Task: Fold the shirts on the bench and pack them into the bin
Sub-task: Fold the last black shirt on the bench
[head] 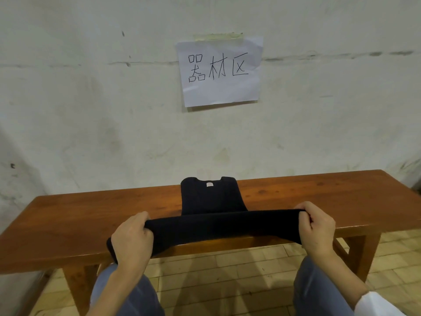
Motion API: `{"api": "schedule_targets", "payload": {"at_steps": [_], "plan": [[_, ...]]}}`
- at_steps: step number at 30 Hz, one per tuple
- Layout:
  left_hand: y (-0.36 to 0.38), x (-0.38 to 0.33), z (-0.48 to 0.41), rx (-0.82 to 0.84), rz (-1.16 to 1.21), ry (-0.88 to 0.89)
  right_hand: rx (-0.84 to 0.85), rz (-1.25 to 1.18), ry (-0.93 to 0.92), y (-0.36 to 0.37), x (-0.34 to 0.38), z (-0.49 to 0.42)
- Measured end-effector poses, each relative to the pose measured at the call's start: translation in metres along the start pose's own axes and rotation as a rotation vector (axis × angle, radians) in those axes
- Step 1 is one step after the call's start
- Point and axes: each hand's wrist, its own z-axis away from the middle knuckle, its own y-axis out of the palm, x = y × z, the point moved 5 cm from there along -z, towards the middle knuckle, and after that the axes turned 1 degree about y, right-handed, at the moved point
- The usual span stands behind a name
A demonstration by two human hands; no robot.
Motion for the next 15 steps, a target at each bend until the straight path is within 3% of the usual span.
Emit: {"api": "schedule_targets", "payload": {"at_steps": [4,8,11,15], "plan": [[0.005,-0.002,-0.029,-0.012,-0.011,0.006,0.069,0.011,-0.016,0.016,0.01,-0.031],[0.035,0.002,-0.104,0.005,-0.139,-0.045,0.179,0.233,-0.048,0.058,0.007,-0.101],[0.071,0.009,-0.154,0.011,-0.267,-0.05,0.285,0.401,0.069,0.108,-0.015,-0.145],[0.132,0.01,-0.147,0.209,-0.311,-0.002,0.536,0.554,0.296,0.178,-0.044,-0.117]]}}
